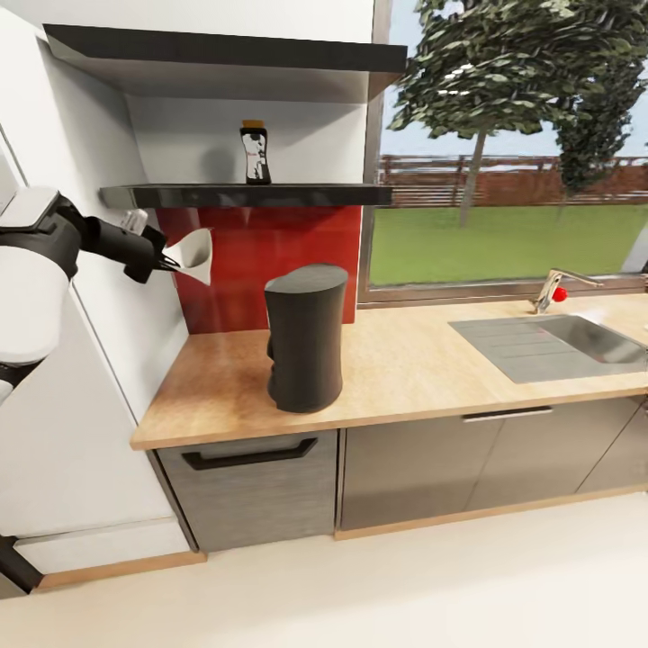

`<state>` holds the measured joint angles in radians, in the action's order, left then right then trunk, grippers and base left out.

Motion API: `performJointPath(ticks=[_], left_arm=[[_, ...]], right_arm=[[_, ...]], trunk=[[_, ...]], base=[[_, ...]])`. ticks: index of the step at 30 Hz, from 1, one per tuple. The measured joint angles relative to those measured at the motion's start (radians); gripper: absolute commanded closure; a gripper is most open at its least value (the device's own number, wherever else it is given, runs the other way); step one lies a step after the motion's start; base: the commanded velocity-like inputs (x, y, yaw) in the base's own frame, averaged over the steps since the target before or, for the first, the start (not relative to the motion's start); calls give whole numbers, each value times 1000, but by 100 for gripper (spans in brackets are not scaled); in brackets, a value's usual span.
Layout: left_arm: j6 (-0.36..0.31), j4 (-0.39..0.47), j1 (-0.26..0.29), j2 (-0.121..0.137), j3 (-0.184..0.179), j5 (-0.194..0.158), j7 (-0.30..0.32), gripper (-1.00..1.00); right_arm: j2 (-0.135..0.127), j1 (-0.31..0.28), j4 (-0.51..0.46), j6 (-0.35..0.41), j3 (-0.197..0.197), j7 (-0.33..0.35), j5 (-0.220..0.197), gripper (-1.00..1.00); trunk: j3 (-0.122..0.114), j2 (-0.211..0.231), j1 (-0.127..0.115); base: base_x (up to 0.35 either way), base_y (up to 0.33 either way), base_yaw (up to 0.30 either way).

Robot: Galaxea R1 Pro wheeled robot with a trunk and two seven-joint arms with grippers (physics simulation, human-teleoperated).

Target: Set up a coffee station on the kitchen countertop: keep the coffee maker on the countertop, move the bottle of coffee from the kitchen shelf to the counter next to the coffee maker, place a paper coffee filter on top of the coffee maker, put the saucer next to the coffee maker with the coffee cup on the saucer, and place the electric kettle next to the coffee maker.

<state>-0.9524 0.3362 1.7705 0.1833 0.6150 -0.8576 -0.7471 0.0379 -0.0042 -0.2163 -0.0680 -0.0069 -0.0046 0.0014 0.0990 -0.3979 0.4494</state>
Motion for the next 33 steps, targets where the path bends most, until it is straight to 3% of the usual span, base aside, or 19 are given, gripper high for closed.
performJointPath(ticks=[9, 17, 25, 33], left_arm=[[-1, 13, -13, 10, 0, -42, -27, 100], [-1, 14, -15, 10, -3, -48, -28, 100], [-1, 16, -15, 13, -3, -49, -29, 100], [-1, 16, -17, 16, -3, -47, -28, 100]], right_arm=[[-1, 0, 0, 0, 0, 0, 0, -100], [-1, 0, 0, 0, 0, 0, 0, -100], [-1, 0, 0, -1, 1, 1, 1, -100], [-1, 0, 0, -1, 1, 0, 1, -100]], trunk=[[0, 0, 0], [0, 0, 0], [0, 0, 0], [0, 0, 0]], base=[[0, 0, -244], [0, 0, -242], [8, 0, -36], [184, 0, -1]])
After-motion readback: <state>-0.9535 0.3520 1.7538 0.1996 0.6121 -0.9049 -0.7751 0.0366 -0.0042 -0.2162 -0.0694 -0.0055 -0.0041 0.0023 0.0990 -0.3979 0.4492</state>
